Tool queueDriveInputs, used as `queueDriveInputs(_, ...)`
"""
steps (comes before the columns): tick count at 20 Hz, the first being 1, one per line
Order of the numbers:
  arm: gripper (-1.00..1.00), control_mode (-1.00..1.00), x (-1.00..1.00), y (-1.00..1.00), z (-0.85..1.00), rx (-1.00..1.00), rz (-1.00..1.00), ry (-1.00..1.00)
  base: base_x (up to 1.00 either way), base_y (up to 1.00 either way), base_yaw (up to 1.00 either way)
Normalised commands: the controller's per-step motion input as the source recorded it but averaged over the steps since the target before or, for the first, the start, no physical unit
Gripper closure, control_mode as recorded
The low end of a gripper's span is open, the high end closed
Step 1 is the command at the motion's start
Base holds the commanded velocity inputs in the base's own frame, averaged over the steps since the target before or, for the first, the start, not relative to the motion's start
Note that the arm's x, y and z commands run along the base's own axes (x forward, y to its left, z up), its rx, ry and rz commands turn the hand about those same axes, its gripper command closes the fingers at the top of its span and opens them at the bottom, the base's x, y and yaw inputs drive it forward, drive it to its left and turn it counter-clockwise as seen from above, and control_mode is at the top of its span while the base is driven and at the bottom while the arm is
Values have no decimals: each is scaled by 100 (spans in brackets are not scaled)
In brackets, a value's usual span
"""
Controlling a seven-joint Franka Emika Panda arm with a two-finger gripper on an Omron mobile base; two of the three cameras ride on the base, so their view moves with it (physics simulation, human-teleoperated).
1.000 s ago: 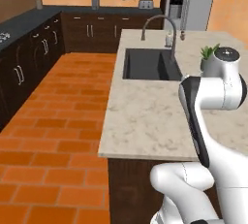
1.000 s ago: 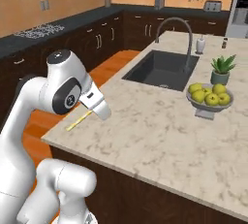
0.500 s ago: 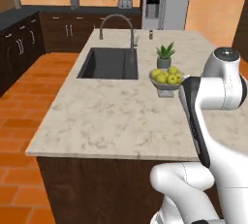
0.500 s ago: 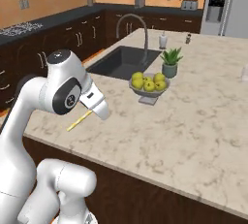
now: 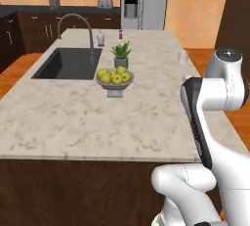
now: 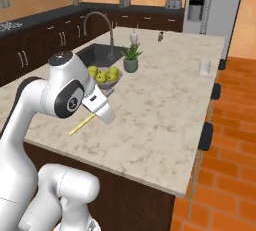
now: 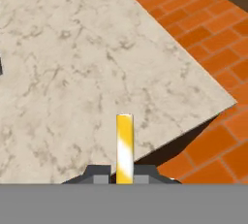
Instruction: Take a straw from the drawer in front and place it inside the glass cup on the dining counter.
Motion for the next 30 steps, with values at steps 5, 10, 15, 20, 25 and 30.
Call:
queueDriveInputs(5,100,100,0,0,0,0,0,0,-5,-100,-5)
queueDriveInputs(10,100,100,0,0,0,0,0,0,4,-100,7)
queueDriveInputs(15,100,100,0,0,0,0,0,0,17,-100,36)
queueDriveInputs(20,100,100,0,0,0,0,0,0,19,-100,42)
queueDriveInputs(25,100,100,0,0,0,0,0,0,28,-100,40)
queueDriveInputs(30,100,100,0,0,0,0,0,0,35,-100,43)
